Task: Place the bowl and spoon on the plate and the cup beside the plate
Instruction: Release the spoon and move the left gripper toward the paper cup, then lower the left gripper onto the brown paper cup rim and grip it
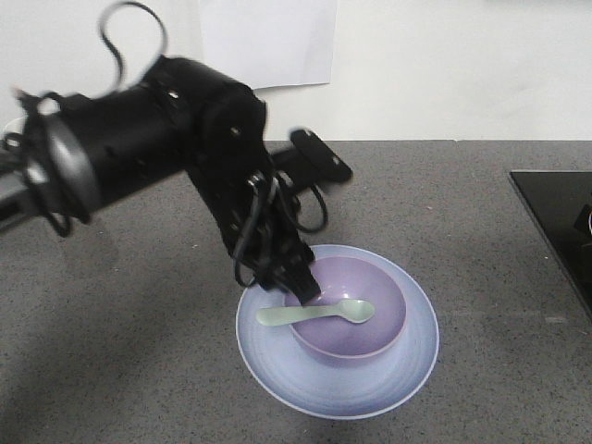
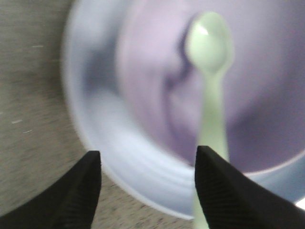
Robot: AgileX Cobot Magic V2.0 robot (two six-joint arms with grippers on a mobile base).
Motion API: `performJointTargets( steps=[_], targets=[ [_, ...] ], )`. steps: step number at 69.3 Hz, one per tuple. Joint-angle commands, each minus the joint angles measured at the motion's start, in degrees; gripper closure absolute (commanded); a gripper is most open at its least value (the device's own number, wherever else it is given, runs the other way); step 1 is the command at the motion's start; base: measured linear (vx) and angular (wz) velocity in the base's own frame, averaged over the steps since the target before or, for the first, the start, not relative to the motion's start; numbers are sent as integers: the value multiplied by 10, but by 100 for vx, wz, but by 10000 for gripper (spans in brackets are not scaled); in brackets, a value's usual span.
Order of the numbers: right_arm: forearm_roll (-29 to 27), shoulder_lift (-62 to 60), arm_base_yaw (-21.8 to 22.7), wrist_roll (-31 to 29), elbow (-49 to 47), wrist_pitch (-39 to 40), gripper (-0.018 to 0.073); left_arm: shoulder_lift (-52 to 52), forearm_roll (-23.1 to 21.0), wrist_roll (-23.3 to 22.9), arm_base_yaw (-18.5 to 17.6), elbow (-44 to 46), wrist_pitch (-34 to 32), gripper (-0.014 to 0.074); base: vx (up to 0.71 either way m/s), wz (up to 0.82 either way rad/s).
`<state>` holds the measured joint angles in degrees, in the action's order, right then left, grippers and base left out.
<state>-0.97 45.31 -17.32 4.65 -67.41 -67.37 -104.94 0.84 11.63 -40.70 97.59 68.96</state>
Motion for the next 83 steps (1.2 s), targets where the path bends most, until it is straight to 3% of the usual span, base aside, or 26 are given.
performJointTargets(
  steps=[1,11,31,39,52,67,83],
  targets=[
    [2,2,1,0,-13,31,22,63,46,-43,25,19,-25,170,0,0],
    [2,2,1,0,-13,32,22,103,85,-69,95,19,-33,171,0,0],
    [2,2,1,0,-13,31,22,126,83,-152,287,19,-91,171,0,0],
    [2,2,1,1,-13,27,22,126,83,-182,342,19,-127,171,0,0],
    [2,2,1,1,-13,17,22,116,79,-194,394,19,-161,171,0,0],
    [2,2,1,1,-13,17,22,95,80,-223,428,20,-217,171,0,0],
    [2,2,1,1,-13,17,22,63,79,-224,453,20,-243,171,0,0]
  ],
)
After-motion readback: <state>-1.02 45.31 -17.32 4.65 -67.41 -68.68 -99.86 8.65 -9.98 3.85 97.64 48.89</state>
